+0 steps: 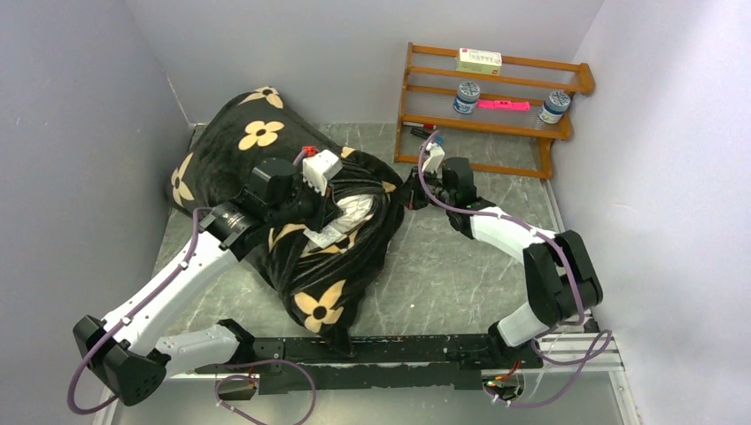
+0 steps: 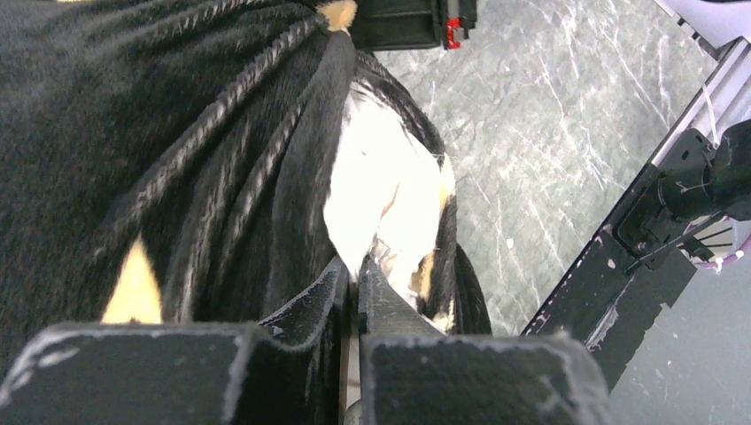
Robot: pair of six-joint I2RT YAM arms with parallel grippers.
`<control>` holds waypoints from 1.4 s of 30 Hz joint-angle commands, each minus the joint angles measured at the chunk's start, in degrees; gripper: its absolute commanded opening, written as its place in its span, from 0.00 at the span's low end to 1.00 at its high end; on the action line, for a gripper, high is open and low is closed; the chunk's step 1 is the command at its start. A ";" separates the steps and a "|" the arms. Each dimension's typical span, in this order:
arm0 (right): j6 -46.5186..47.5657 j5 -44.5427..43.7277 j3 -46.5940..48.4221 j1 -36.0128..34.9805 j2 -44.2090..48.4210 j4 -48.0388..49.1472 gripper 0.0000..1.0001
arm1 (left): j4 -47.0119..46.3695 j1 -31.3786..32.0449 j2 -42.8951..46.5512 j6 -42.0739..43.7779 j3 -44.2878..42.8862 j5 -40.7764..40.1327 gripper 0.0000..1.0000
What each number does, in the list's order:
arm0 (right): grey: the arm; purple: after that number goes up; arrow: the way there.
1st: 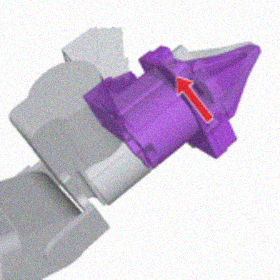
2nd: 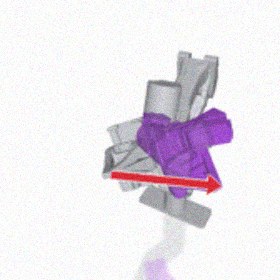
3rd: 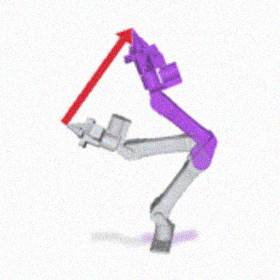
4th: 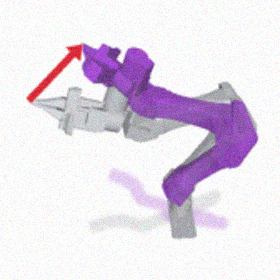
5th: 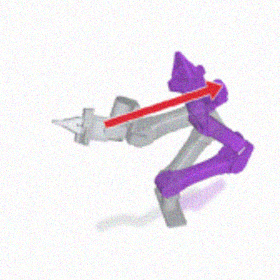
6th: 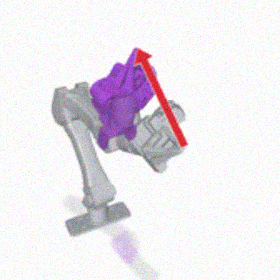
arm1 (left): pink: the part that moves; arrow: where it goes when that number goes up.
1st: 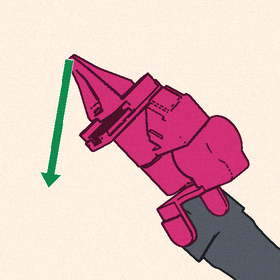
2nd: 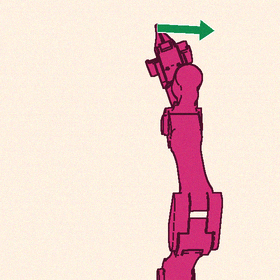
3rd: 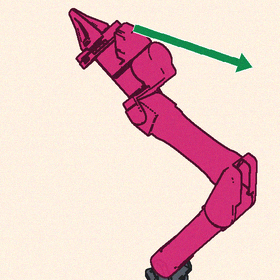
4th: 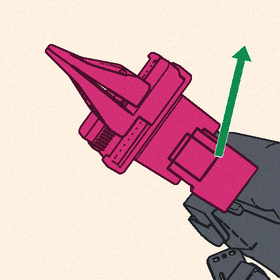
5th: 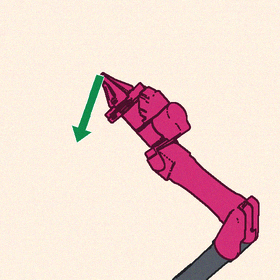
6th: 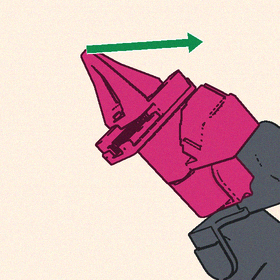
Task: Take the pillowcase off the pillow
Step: Remove the pillow from the pillowcase.
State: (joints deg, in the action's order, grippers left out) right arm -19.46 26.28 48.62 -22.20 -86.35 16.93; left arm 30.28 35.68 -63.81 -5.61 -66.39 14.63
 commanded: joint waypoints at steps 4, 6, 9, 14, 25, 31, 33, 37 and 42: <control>-1.12 -13.66 6.37 3.98 -8.22 -4.99 0.00 | -0.34 -0.94 8.77 0.89 0.76 1.58 0.05; -1.61 -12.48 6.63 4.00 -8.68 -4.44 0.00 | -0.21 -0.96 9.22 0.98 0.89 -0.07 0.05; -2.07 -10.43 5.72 3.83 -7.78 -3.55 0.00 | -1.82 -0.96 9.08 0.31 1.77 0.22 0.05; -2.14 -8.15 4.59 3.77 -1.82 -6.54 0.23 | -4.36 -0.96 5.56 -1.06 0.76 -2.66 0.05; -7.09 -8.46 5.16 -0.65 16.85 -19.29 0.58 | -10.09 -0.96 -0.60 -2.66 -2.40 -4.83 0.05; -13.34 -13.41 2.64 -8.05 23.51 -21.35 0.59 | -9.80 -0.97 -2.57 -3.08 -4.10 -5.21 0.05; -15.99 -14.66 0.99 -10.61 25.07 -20.49 0.60 | -9.17 -0.96 -3.03 -3.01 -5.17 -5.69 0.05; -23.41 -15.87 -3.40 -14.68 26.85 -13.17 0.61 | -8.76 -0.96 -3.40 -2.72 -6.14 -6.03 0.05; -28.54 -15.49 -5.27 -16.76 24.77 -5.30 0.60 | -8.50 -0.96 -3.56 -2.98 -6.22 -6.00 0.05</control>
State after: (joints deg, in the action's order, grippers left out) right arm -41.41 12.05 43.94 -37.76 -60.73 1.39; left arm 26.09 35.51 -68.20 -8.73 -68.60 12.08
